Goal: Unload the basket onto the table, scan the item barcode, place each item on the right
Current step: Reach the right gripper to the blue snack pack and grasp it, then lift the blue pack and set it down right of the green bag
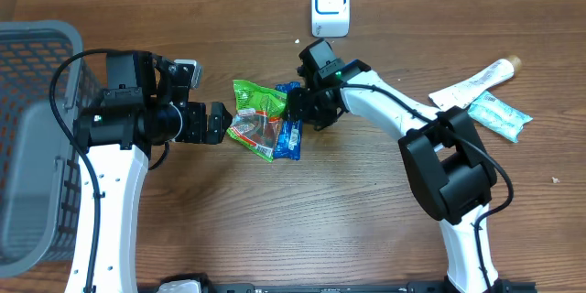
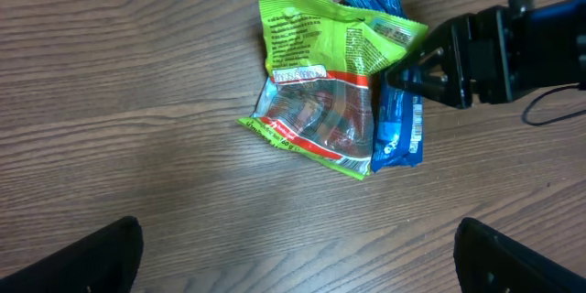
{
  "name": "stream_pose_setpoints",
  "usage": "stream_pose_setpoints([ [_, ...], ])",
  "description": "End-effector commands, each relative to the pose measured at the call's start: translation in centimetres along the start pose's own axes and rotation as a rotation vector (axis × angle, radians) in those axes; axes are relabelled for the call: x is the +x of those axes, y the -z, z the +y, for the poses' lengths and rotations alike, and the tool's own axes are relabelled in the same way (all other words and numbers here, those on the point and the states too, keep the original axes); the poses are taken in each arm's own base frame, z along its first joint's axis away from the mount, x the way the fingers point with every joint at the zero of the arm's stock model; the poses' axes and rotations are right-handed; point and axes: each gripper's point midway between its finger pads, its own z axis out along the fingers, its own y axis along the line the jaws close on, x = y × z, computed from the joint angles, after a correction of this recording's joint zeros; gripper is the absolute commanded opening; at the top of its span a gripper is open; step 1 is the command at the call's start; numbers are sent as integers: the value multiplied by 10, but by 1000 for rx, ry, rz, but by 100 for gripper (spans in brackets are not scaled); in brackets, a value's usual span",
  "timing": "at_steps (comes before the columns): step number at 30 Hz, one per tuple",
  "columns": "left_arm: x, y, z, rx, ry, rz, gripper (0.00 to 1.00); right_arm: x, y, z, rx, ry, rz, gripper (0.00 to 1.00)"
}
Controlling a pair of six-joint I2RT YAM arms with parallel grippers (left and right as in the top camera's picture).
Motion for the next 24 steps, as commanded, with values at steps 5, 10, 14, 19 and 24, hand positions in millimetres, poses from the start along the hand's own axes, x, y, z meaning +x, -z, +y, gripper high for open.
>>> stream_pose_setpoints([
  [5,-1,-1,-3,12,11,-1,100,4,-1,-13,33,-34,26,23],
  [10,-1,-1,-3,12,11,-1,100,6,23,-27,62,-90,44,19],
  [14,-1,-1,-3,12,11,-1,99,7,44,-40,102,-188,41,8],
  [19,-1,-1,-3,12,11,-1,100,3,64,-41,87,-331,18,4],
  [24,-1,-1,-3,12,11,-1,99,3,90,-18,-51,-477,48,4],
])
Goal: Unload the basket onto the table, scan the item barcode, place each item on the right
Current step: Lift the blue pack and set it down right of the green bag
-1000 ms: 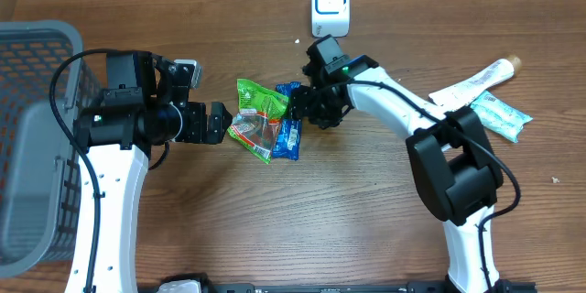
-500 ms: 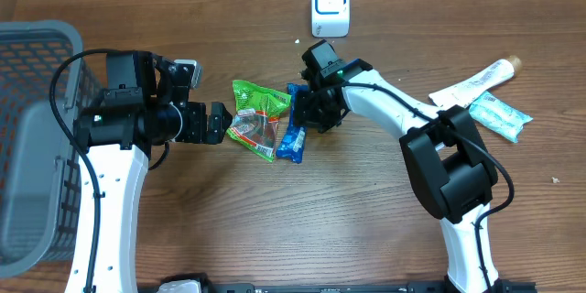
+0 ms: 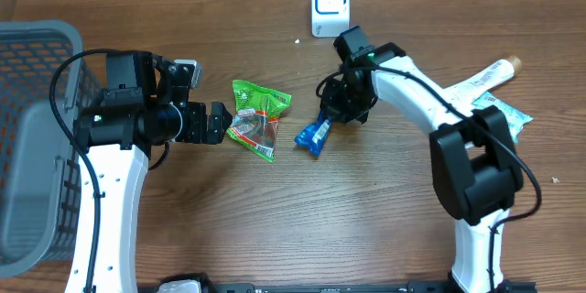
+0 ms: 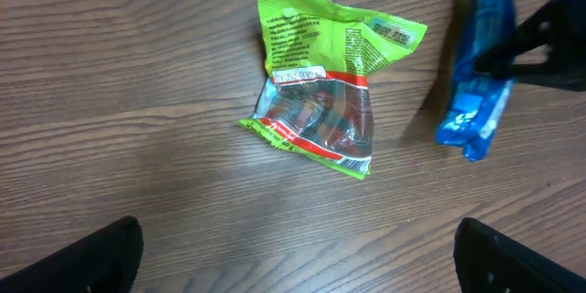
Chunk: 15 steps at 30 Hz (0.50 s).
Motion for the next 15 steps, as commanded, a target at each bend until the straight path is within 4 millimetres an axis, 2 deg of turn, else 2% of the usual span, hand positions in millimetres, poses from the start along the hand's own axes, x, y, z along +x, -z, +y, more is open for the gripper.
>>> stream_pose_setpoints([
  [1,-1,-1,-3,12,11,-1,100,11,47,31,-158,-124,20,4],
  [7,-1,-1,-3,12,11,-1,99,11,102,39,-237,-336,-31,4],
  [10,-1,-1,-3,12,11,-1,100,16,134,47,-297,-370,-69,4],
  [15,-1,-1,-3,12,11,-1,100,34,190,64,-421,-382,-114,4],
])
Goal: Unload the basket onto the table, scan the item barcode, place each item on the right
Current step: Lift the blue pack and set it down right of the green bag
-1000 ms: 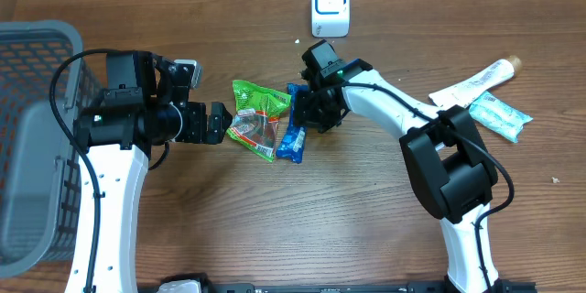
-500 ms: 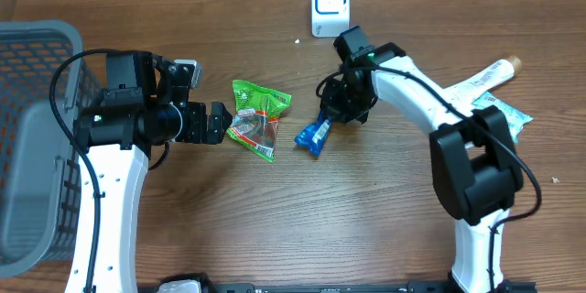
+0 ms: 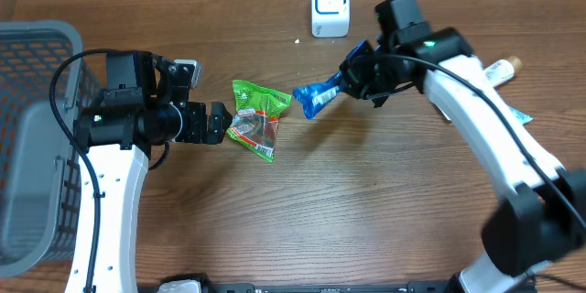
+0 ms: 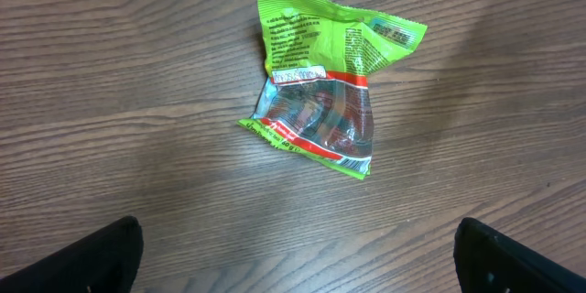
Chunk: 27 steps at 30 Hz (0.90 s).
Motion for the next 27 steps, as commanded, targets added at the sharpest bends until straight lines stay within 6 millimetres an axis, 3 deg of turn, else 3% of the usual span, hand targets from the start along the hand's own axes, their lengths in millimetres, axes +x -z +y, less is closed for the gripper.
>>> stream_pose_setpoints([
  [1,-1,-1,-3,12,11,-1,100,24,48,27,-129,-57,-7,4],
  [6,-1,-1,-3,12,11,-1,100,36,80,49,-242,-125,-28,4],
  [9,-1,-1,-3,12,11,-1,100,33,84,57,-278,-98,-48,4],
  [21,-1,-1,-3,12,11,-1,99,17,84,49,-244,-131,-145,4],
  [27,-1,-1,-3,12,11,-1,99,-1,83,26,-161,-239,-255,4],
])
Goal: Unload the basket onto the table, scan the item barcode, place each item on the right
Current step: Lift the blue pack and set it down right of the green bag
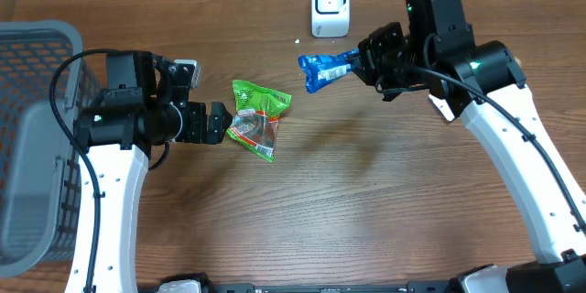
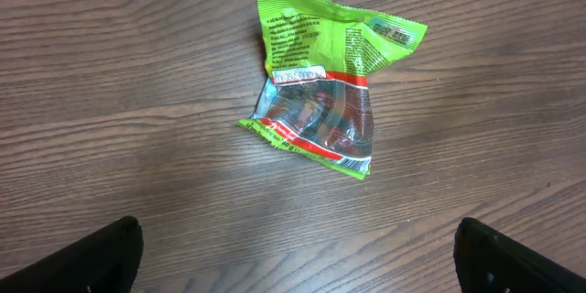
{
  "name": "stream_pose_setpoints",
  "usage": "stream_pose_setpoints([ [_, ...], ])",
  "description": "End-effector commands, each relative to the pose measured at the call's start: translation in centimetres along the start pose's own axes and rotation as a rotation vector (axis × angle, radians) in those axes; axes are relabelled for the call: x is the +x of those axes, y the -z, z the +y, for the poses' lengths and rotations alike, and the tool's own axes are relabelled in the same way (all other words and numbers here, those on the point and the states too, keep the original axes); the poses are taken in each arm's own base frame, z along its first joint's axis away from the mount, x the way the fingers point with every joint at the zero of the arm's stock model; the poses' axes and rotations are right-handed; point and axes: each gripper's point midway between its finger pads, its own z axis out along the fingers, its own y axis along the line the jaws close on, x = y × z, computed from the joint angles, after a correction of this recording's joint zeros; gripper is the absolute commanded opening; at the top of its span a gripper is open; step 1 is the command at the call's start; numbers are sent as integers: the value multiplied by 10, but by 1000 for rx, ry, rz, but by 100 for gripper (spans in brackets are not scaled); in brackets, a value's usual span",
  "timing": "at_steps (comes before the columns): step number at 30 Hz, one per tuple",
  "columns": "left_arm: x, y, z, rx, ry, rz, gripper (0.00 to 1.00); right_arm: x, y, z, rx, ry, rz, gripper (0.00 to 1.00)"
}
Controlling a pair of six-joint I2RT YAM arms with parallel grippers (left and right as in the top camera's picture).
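Observation:
A blue snack packet hangs in the air in front of the white barcode scanner at the table's far edge, with my right gripper shut on its right end. A green snack bag lies flat on the wood, and the left wrist view shows this green bag from above. My left gripper rests open just left of the bag, its fingertips spread wide with only bare table between them.
A grey mesh basket stands at the left edge. A white tube and a teal packet lie at the right, behind my right arm. Cardboard runs along the far edge.
My right gripper has carried the blue packet up and to the right, closer to the scanner, and the packet now lies more level. The left arm and green bag stayed put.
My right gripper was at the blue packet lying against the green bag. Then it held the packet apart from the bag, right of it. Then it held it raised beside the bag's top corner, and now in front of the scanner. The left gripper stayed open throughout.

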Motion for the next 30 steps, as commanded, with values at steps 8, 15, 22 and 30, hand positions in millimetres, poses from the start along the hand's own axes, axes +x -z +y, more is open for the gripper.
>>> stream_pose_setpoints([
  [8,-1,-1,-3,12,11,-1,100,-45,1,-49,178,-301,-286,4],
  [15,-1,-1,-3,12,11,-1,100,-58,-31,-72,271,-431,-308,4],
  [22,-1,-1,-3,12,11,-1,100,-77,-80,-98,358,-548,-358,4],
  [30,-1,-1,-3,12,11,-1,99,-87,-125,-133,471,-569,-387,4],
])
